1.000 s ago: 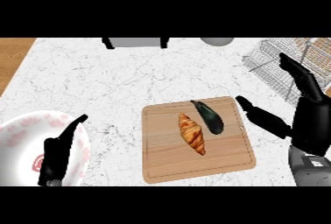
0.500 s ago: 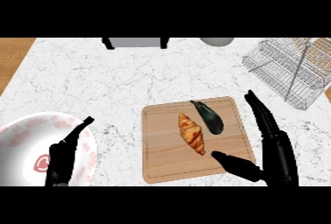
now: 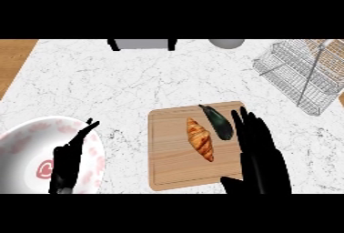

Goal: Pick the croissant from the cutting board and place it in the tiered basket

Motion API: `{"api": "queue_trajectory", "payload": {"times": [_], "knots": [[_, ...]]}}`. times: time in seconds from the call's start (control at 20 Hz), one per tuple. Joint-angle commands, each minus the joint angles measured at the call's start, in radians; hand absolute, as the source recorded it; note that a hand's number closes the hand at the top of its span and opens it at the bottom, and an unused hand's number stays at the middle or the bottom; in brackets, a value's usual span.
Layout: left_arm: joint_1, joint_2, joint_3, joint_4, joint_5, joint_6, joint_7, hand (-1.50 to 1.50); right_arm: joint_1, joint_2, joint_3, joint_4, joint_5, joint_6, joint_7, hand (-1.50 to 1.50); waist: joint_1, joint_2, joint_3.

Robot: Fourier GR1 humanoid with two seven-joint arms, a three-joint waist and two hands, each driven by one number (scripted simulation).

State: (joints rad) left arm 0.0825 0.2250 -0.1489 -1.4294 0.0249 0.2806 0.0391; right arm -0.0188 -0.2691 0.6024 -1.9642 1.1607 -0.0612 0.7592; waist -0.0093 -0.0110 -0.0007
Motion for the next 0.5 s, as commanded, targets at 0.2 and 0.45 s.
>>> {"api": "queue_trajectory", "payload": {"times": [0.2, 0.45], "knots": [[0.019, -0.047, -0.026, 0.012, 0.013, -0.027, -0.011, 0.00, -0.147, 0.262, 0.245, 0.126, 0.342, 0.220, 0.393, -1.50, 0.019, 0.009, -0.001], [0.026, -0.057, -0.019, 0.017, -0.009, -0.015, -0.021, 0.00, -0.225, 0.267, 0.276, 0.289, 0.334, 0.196, 0.465, -1.50, 0.019, 0.011, 0.000]]}}
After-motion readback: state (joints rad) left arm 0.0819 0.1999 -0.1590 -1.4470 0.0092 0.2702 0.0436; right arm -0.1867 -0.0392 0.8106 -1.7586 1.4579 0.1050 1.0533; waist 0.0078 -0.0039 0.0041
